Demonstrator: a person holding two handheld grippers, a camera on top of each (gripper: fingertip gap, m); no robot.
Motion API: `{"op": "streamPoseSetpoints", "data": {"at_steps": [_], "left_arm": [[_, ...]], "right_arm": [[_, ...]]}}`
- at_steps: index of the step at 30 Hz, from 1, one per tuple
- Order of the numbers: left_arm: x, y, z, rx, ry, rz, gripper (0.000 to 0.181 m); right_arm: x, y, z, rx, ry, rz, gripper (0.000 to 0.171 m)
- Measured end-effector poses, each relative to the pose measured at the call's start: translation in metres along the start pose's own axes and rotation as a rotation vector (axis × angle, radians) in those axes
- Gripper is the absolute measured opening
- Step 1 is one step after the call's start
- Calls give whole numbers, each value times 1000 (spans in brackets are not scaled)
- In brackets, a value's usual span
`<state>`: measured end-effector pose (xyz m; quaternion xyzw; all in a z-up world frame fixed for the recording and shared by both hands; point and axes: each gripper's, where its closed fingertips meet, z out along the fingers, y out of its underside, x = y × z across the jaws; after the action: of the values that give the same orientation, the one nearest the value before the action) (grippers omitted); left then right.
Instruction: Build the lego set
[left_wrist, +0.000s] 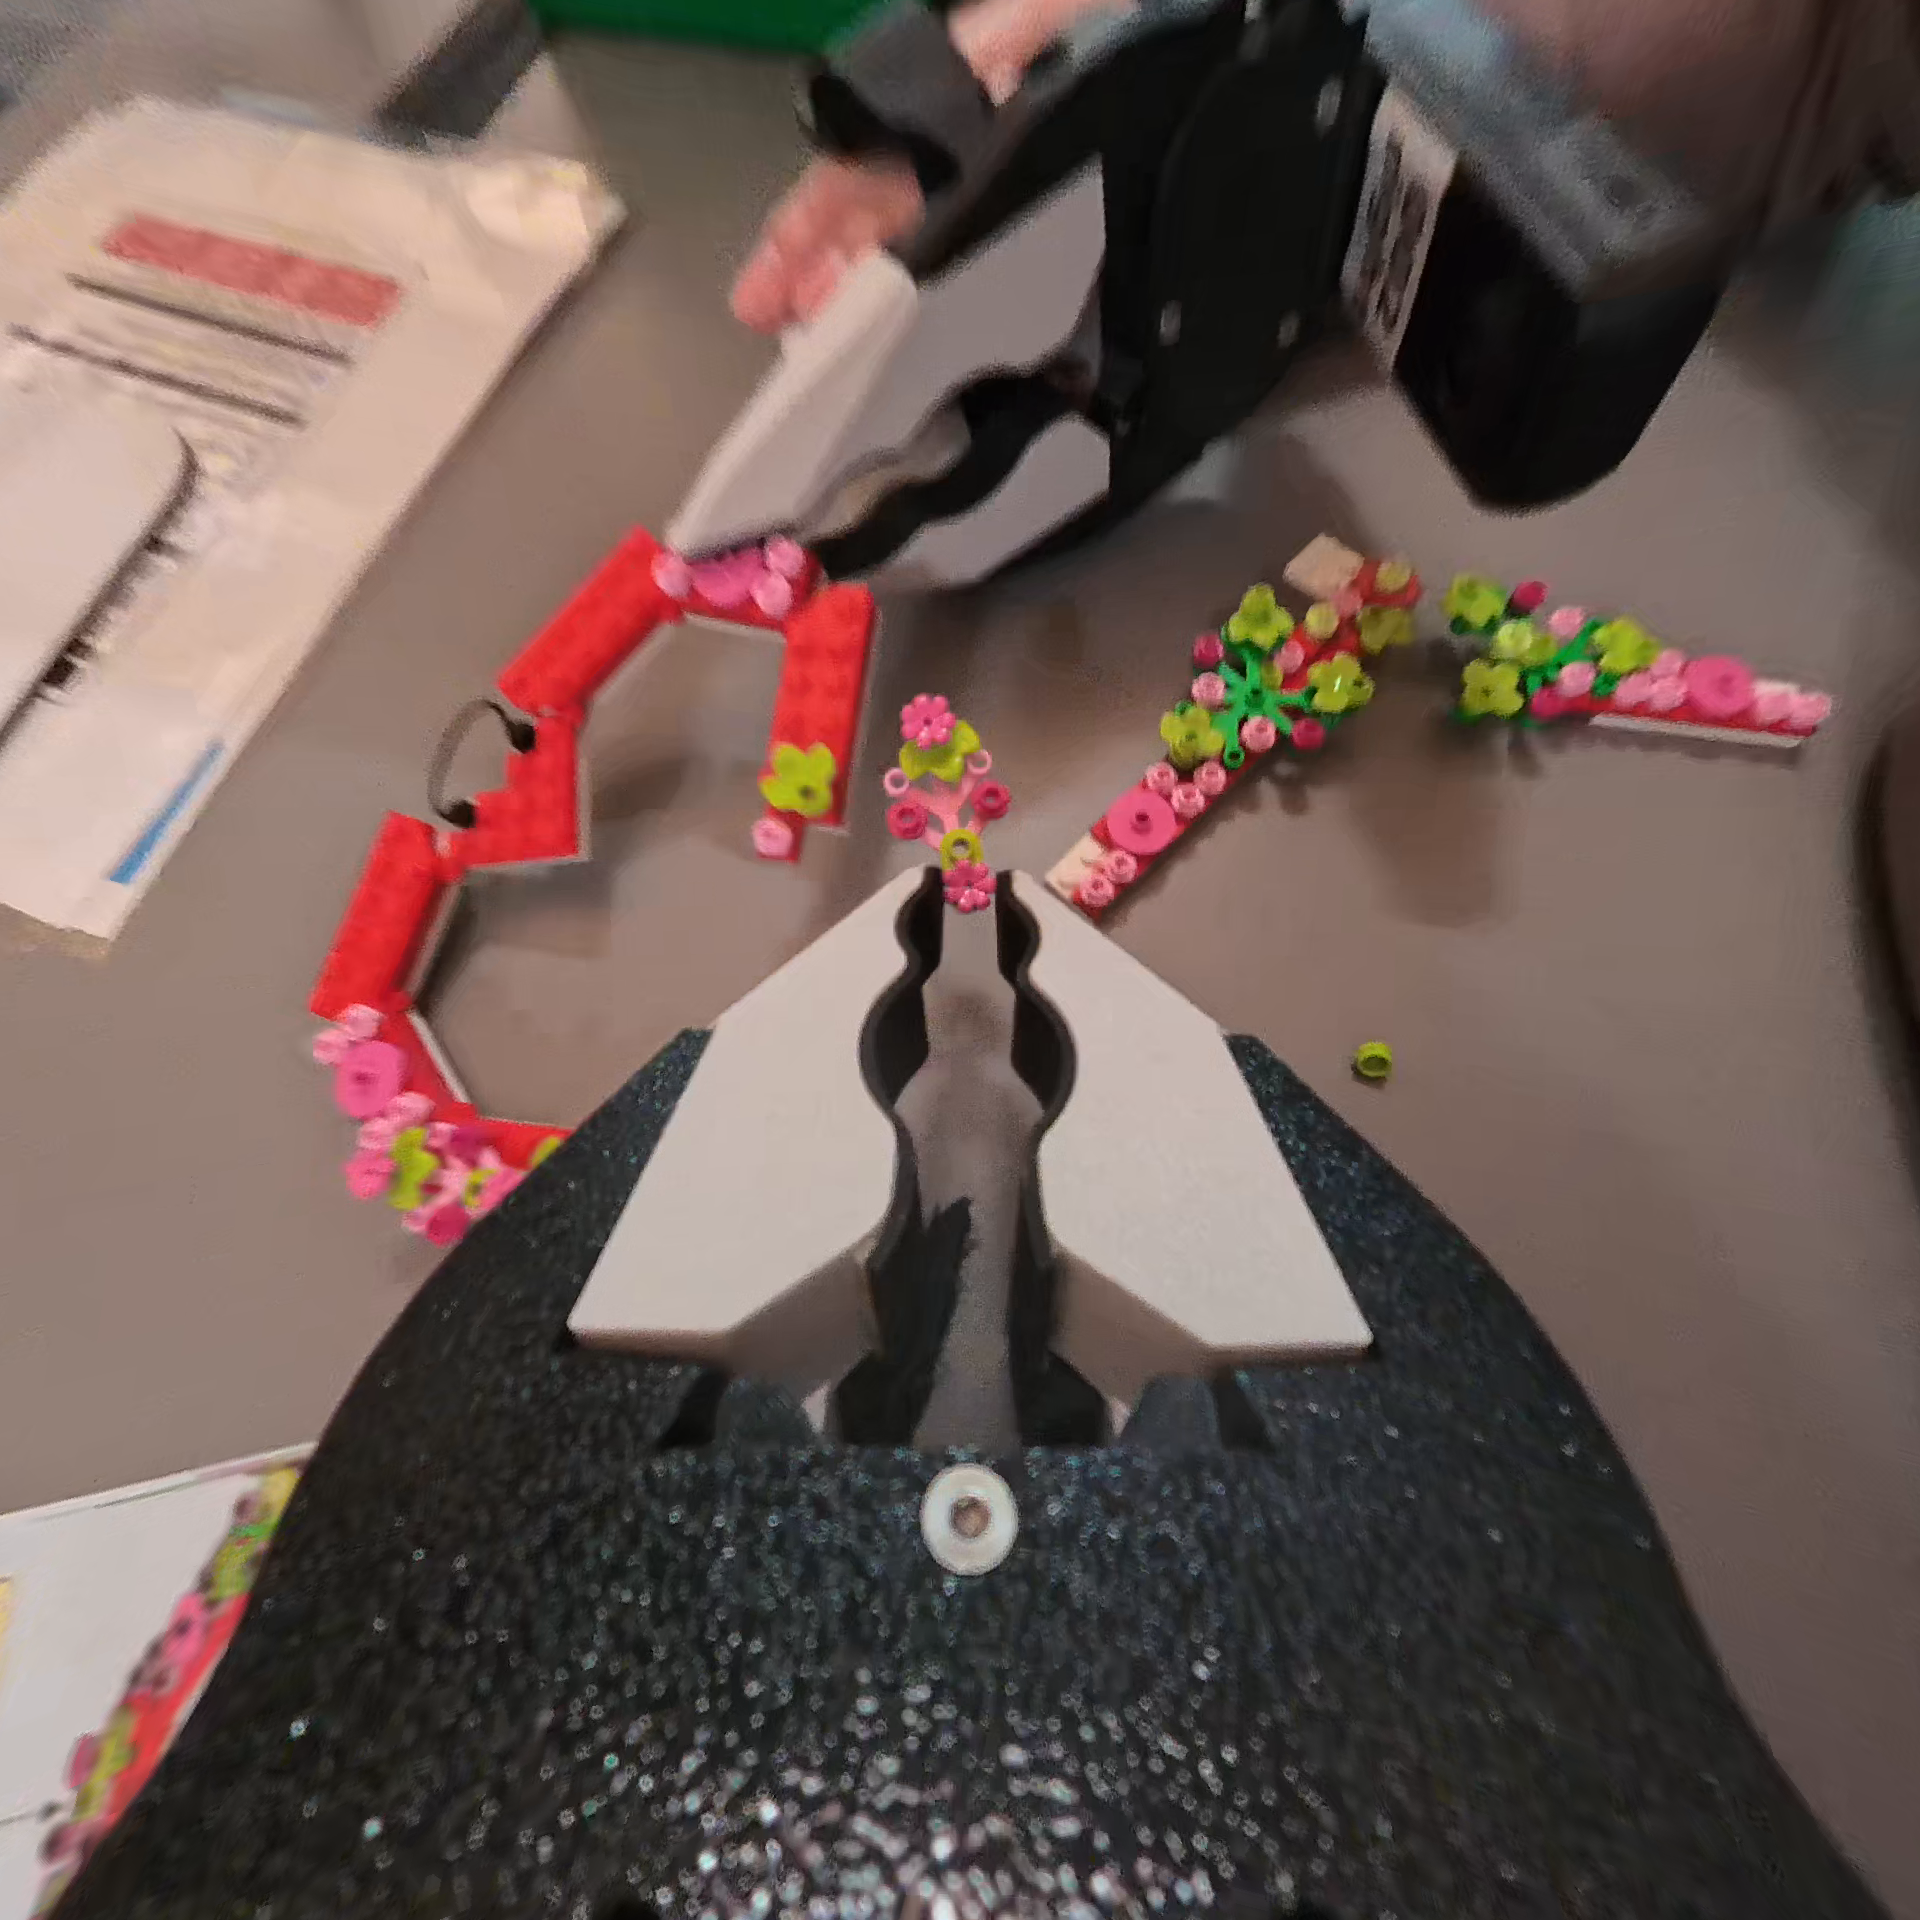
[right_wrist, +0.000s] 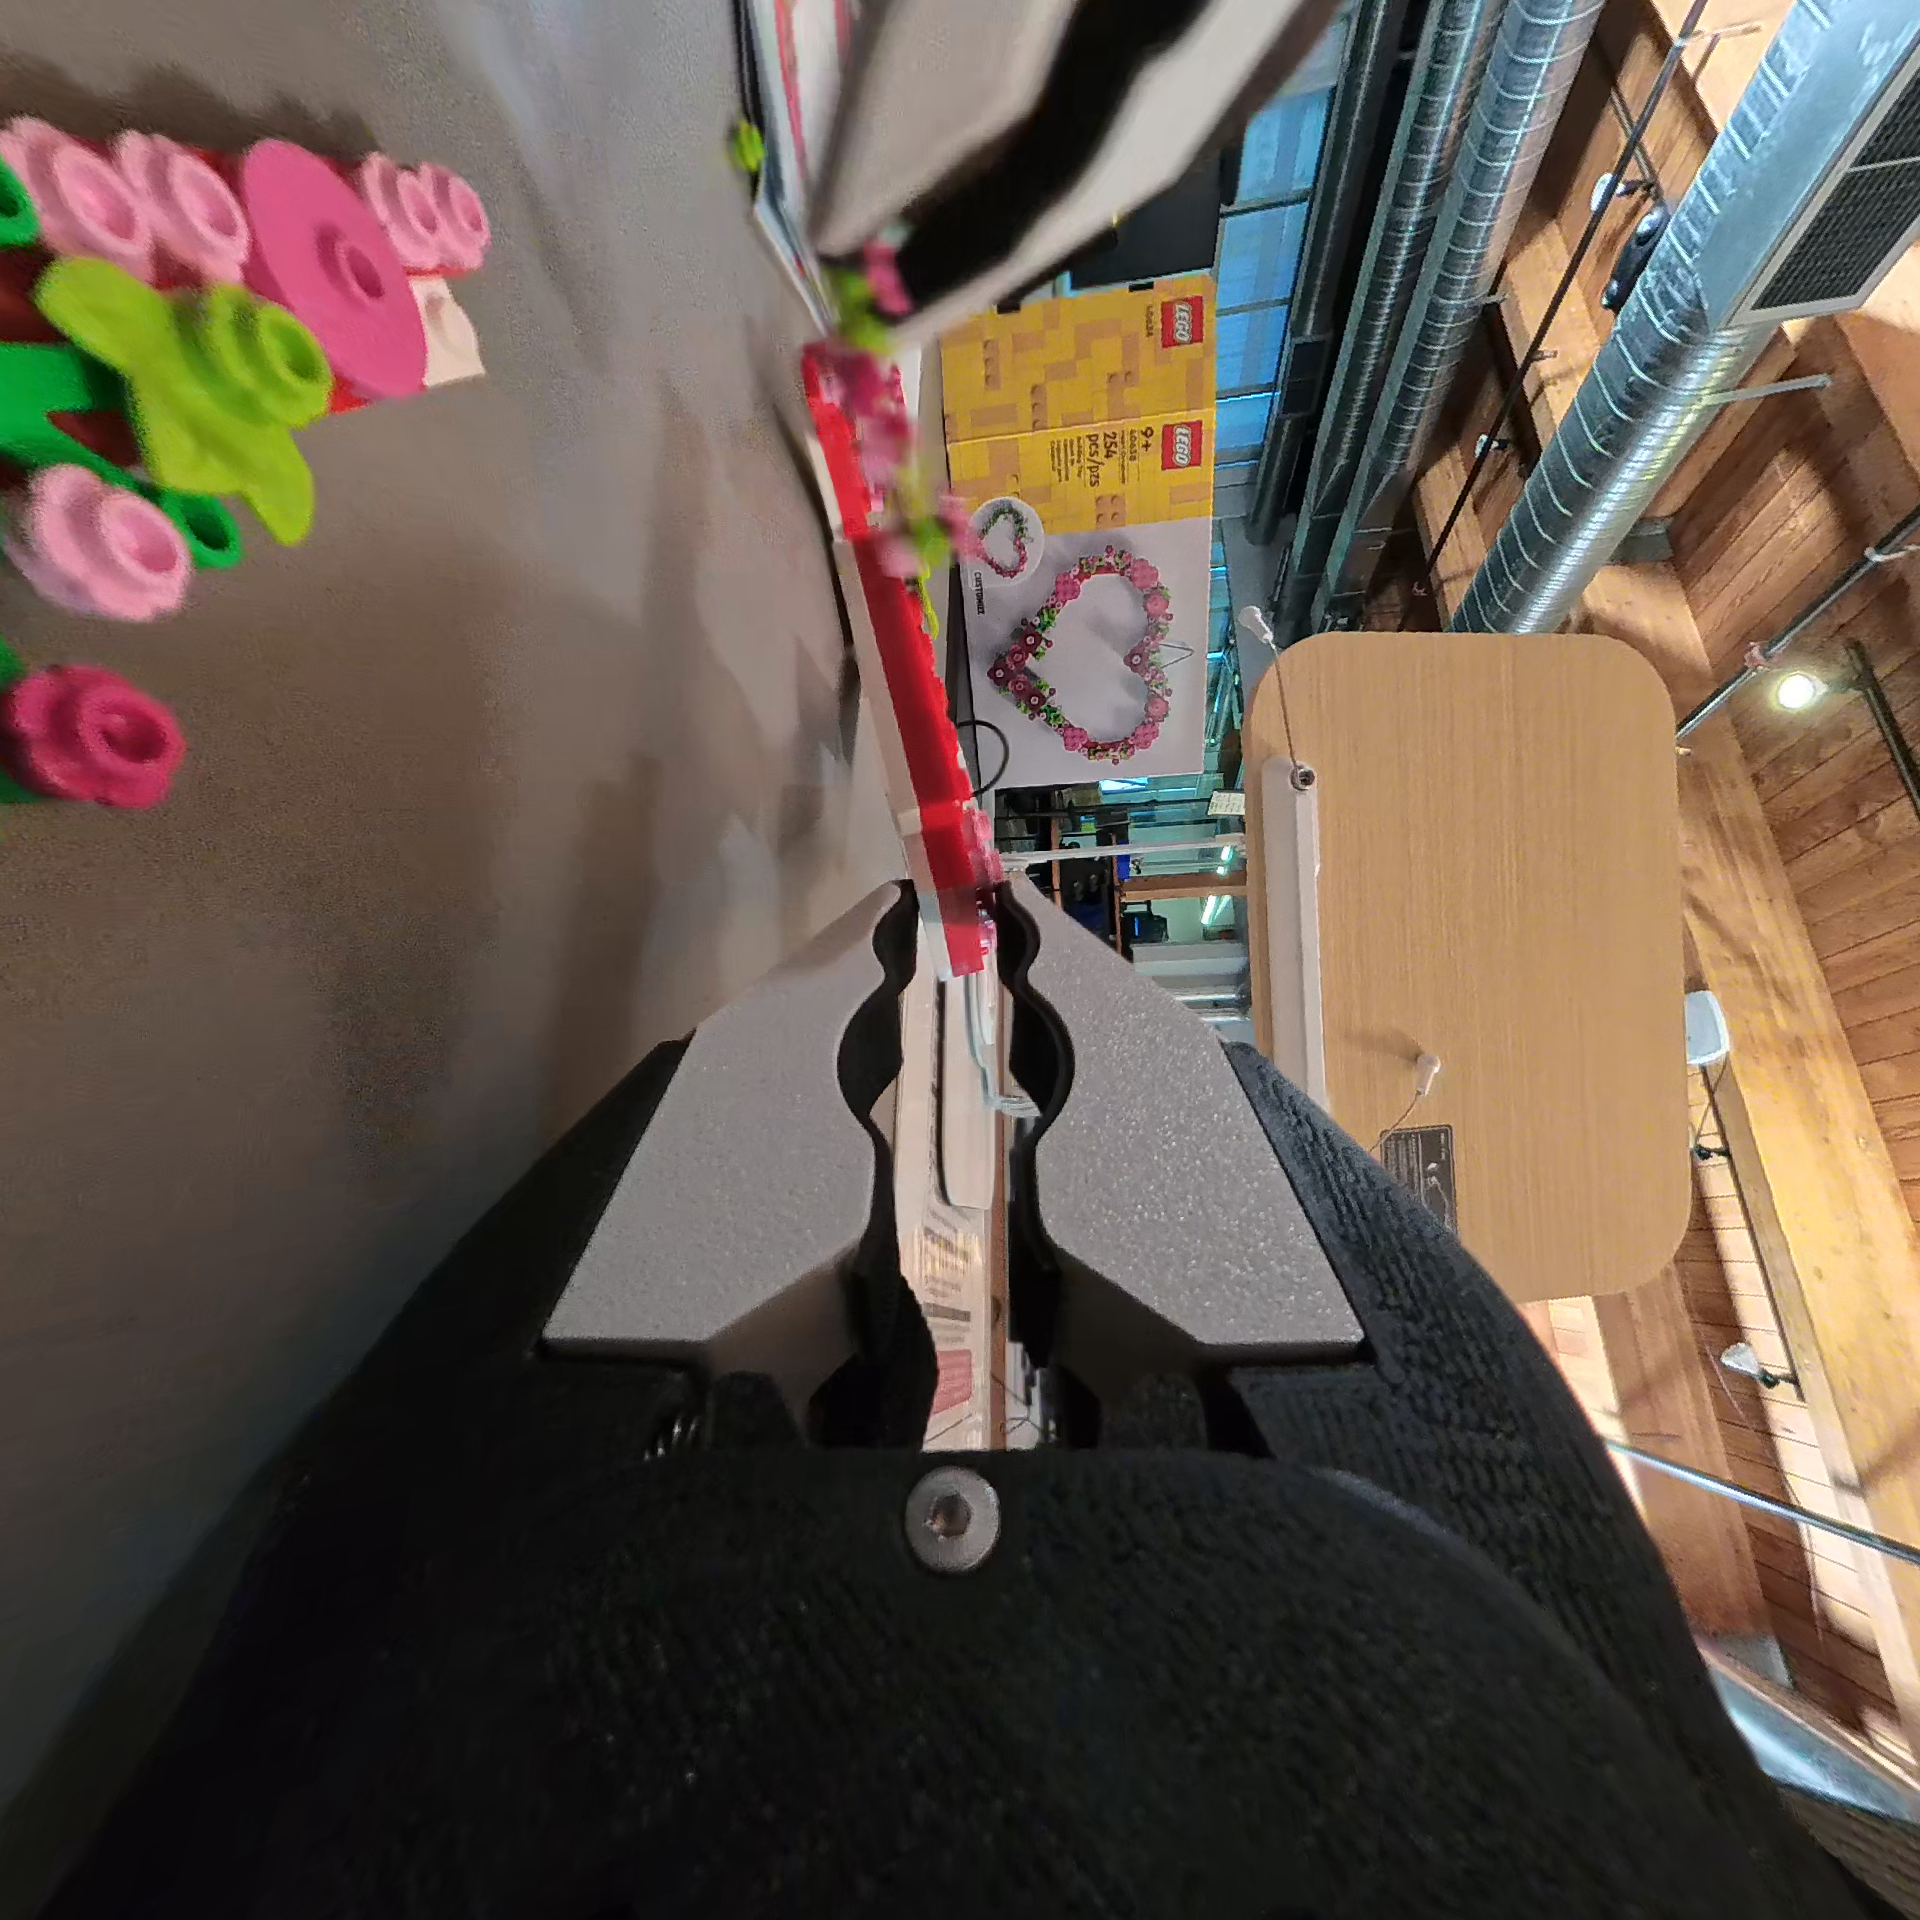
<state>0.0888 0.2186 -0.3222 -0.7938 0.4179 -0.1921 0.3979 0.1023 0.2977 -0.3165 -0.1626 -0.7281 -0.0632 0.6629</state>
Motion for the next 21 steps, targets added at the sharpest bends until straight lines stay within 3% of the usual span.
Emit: {"op": "streamPoseSetpoints", "data": {"at_steps": [6,15,21], "left_arm": [[-26,-25,-10,63,106,-35,8],[-22,-31,2,53,353,51,8],[-22,-24,11,9,383,119,8]], "right_arm": [[-1,-3,-1,21,-8,9,13],[-2,-4,-1,34,-16,19,13],[-2,-4,-1,35,-17,23,13]]}}
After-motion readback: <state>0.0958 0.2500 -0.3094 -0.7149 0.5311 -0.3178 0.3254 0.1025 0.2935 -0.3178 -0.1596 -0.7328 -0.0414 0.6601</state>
